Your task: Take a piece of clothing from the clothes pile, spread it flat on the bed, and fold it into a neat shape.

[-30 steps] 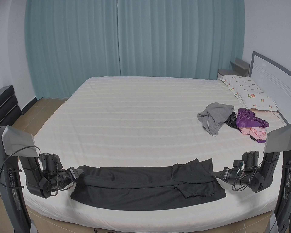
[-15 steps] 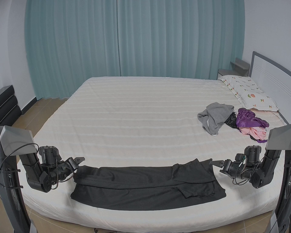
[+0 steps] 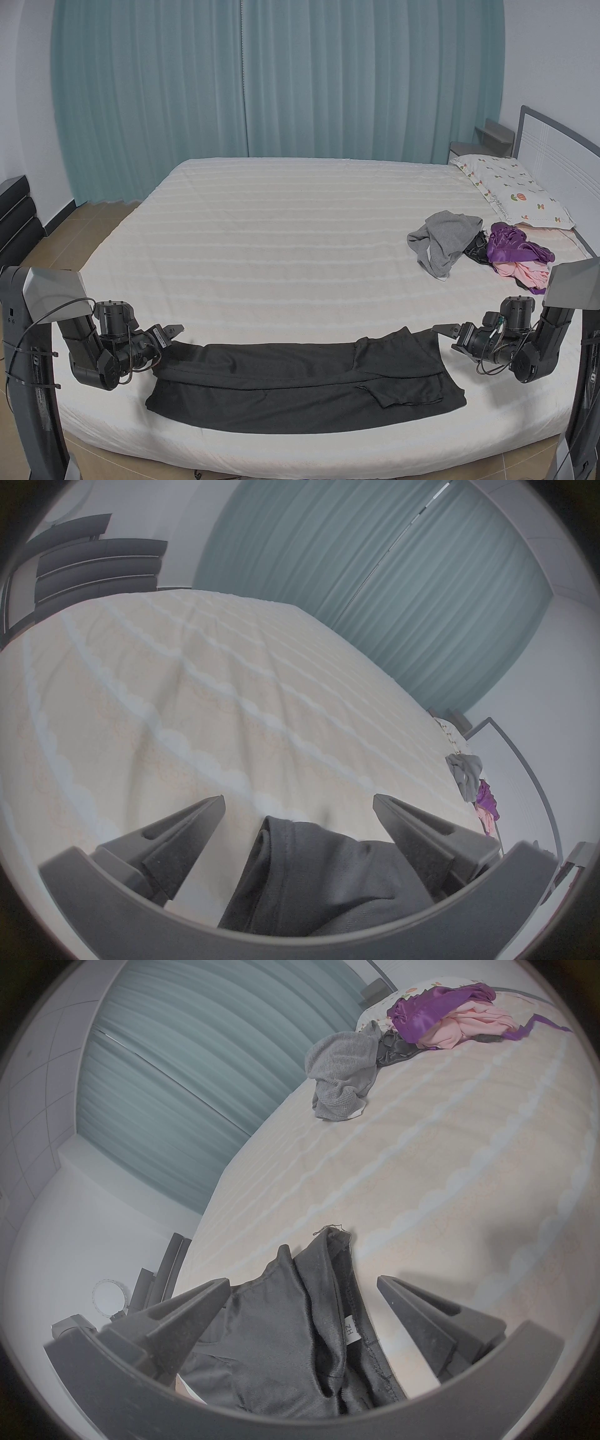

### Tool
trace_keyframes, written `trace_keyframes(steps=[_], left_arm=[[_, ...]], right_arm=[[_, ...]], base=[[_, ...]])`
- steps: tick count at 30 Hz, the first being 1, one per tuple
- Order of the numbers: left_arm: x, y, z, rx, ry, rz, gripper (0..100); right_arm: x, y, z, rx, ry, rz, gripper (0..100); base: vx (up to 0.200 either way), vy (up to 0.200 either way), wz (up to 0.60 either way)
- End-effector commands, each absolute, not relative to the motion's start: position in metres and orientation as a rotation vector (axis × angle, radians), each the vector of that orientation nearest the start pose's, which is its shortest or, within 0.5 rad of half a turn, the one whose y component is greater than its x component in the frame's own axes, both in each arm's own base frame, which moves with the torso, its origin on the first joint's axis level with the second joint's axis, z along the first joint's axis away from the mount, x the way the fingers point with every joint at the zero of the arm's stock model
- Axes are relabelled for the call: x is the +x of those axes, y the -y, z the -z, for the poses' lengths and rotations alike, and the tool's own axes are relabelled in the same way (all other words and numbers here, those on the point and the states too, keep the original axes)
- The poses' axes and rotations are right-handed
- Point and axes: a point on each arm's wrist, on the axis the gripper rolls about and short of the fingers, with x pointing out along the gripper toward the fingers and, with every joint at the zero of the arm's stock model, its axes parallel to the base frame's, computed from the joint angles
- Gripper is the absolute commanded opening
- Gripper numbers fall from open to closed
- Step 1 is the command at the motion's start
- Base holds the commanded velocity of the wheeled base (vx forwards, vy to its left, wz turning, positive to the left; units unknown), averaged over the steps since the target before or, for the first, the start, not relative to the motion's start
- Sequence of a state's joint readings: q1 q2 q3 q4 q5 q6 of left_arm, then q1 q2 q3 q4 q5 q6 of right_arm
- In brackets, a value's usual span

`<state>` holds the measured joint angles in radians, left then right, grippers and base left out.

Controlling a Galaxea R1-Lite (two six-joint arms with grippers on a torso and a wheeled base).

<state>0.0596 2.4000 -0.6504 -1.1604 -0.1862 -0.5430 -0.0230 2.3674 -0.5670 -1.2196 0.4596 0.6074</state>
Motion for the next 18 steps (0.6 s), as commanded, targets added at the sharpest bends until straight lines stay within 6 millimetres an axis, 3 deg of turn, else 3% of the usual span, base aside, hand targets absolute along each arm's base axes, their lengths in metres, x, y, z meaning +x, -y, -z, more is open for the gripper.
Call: trace_keyframes(steps=[1,2,3,18], left_arm=[[0.349,-0.013,0.053,-0.594,-0.638,-0.037,100],[0.352,-0.013,0.053,-0.593,-0.633,-0.034,100],[0.353,-0.013,0.053,-0.593,-0.631,-0.033,0],[0.354,-0.035,0.051,-0.652,-0.584,-0.128,0]], right_arm=[[0.333,-0.002,0.036,0.722,-0.691,-0.238,100],[0.333,-0.003,0.035,0.722,-0.69,-0.24,100],[0.333,-0.003,0.036,0.722,-0.691,-0.24,100],[0.353,-0.001,0.041,0.727,-0.681,-0.237,100]], base=[[0.0,0.0,0.0],[0.0,0.0,0.0],[0.0,0.0,0.0],[0.0,0.0,0.0]])
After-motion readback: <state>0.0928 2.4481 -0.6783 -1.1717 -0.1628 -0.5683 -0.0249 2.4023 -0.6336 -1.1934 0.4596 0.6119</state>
